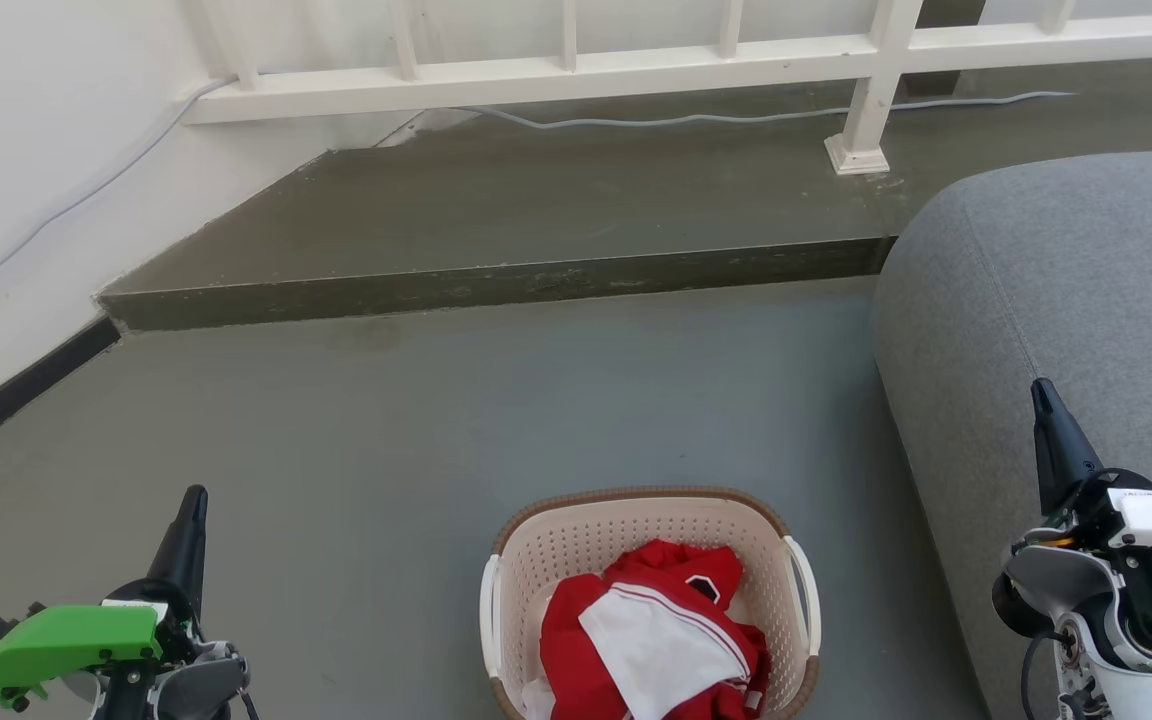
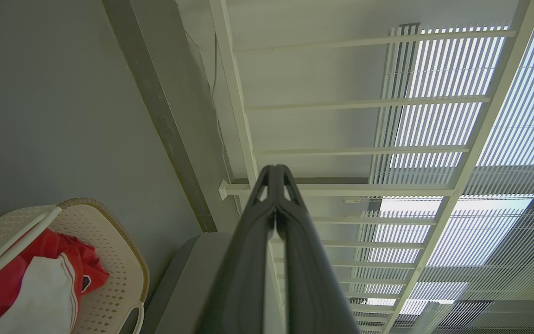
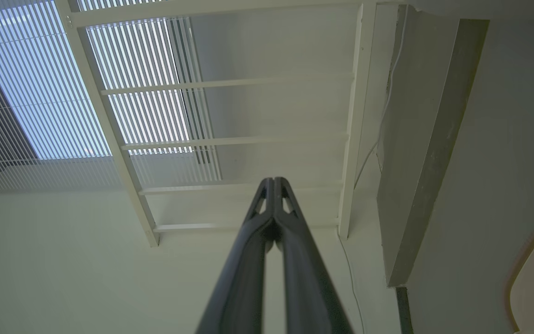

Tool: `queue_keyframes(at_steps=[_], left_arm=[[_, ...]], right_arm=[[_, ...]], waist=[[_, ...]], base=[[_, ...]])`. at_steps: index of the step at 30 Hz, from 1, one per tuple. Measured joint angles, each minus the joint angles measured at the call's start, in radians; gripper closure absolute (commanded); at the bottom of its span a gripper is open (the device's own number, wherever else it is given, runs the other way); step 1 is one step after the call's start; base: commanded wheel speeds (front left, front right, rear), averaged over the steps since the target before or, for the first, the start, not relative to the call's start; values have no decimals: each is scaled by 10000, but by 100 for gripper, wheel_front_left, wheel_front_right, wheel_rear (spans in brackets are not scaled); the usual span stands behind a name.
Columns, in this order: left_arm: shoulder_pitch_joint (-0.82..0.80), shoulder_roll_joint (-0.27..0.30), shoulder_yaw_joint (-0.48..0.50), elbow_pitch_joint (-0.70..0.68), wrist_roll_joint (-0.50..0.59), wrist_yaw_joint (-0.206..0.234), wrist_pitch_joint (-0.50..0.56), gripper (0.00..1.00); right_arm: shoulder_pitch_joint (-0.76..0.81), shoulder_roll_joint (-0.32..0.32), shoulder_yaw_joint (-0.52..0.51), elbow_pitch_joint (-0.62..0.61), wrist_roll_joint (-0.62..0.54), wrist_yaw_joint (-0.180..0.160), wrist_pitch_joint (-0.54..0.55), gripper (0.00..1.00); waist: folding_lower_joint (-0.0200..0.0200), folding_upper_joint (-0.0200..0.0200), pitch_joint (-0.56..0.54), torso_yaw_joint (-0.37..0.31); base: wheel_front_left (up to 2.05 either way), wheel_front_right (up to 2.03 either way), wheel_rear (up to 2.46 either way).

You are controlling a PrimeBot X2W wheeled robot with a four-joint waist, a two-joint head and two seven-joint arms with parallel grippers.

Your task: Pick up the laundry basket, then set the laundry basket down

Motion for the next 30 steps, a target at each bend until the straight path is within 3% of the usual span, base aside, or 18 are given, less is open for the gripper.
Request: queue_keyframes(at_steps=[16,17,18,19,20,30], left_arm=[[14,-6,-12,54,0,4,-2,100],[66,-29,-29,148,0,12,-2,0],[154,-71,-42,253,0,12,-2,0],[244,-121,-52,391,0,13,-4,100],[344,-178,-61,481,0,13,-2,0],[454,-251,-84,420,0,13,-109,0]], right_arm=[[4,17,4,56,6,-15,-6,100],[34,58,8,157,8,-40,-8,0],[114,117,17,265,8,-42,-17,0],[221,176,29,382,8,-44,-17,100],[336,228,36,485,8,-44,-17,0],[510,301,171,376,65,-44,-198,0]], waist=[[0,0,0,0],[0,0,0,0],[0,0,0,0],[0,0,0,0],[0,0,0,0],[0,0,22,0]], base=[[0,0,0],[0,0,0],[0,0,0],[0,0,0],[0,0,0],[0,0,0]])
